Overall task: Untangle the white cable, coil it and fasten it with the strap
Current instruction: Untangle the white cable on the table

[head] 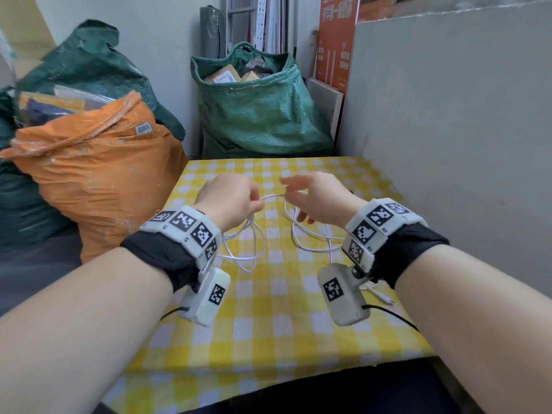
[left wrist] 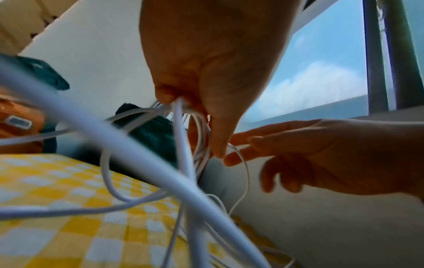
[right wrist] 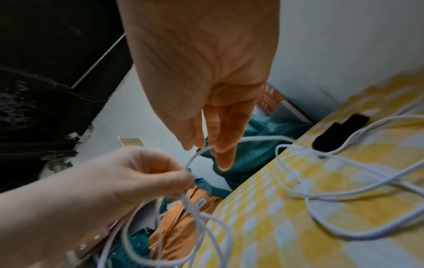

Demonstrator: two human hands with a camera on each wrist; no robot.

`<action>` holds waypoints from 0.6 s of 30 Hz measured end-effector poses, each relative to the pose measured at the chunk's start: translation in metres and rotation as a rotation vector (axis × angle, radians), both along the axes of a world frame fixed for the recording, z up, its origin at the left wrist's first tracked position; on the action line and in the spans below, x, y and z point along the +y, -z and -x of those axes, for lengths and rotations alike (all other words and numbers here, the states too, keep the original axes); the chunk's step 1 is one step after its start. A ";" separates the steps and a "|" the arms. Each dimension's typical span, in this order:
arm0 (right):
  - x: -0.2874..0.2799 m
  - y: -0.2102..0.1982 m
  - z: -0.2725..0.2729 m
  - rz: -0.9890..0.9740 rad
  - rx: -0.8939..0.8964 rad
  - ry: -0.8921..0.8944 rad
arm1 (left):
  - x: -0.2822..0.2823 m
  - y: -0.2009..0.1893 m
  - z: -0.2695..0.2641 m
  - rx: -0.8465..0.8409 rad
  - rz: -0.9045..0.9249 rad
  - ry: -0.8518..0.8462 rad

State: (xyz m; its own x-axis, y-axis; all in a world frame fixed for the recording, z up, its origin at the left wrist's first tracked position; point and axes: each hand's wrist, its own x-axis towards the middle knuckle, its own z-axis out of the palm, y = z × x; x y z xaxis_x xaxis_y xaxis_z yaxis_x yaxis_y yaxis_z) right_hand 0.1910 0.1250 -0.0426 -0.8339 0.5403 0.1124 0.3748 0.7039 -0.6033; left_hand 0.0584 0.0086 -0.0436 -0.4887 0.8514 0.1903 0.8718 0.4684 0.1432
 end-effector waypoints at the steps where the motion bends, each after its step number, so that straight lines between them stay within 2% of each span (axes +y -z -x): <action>1: -0.006 -0.001 0.004 0.005 0.008 -0.067 | 0.001 -0.001 -0.004 -0.041 -0.029 0.030; 5: -0.010 -0.002 0.009 -0.098 0.007 -0.107 | -0.001 -0.005 -0.008 -0.114 -0.134 0.071; 9: 0.004 0.004 0.003 -0.130 0.066 0.078 | -0.009 -0.008 0.005 -0.159 -0.168 0.027; 13: 0.027 0.009 -0.006 -0.136 0.135 0.349 | -0.022 -0.002 0.027 -0.149 -0.096 -0.081; 16: 0.037 0.008 -0.014 -0.173 0.121 0.463 | -0.034 0.008 0.046 -0.134 -0.034 -0.226; 18: 0.039 0.008 -0.017 -0.165 0.098 0.501 | -0.040 0.012 0.055 -0.119 0.084 -0.324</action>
State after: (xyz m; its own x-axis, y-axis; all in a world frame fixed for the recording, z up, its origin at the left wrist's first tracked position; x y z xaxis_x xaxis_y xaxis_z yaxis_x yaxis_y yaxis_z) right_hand 0.2079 0.1641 -0.0502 -0.4598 0.8378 0.2943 0.6363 0.5420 -0.5489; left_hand 0.0039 -0.0318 -0.0561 -0.7508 0.6585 0.0517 0.6553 0.7327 0.1834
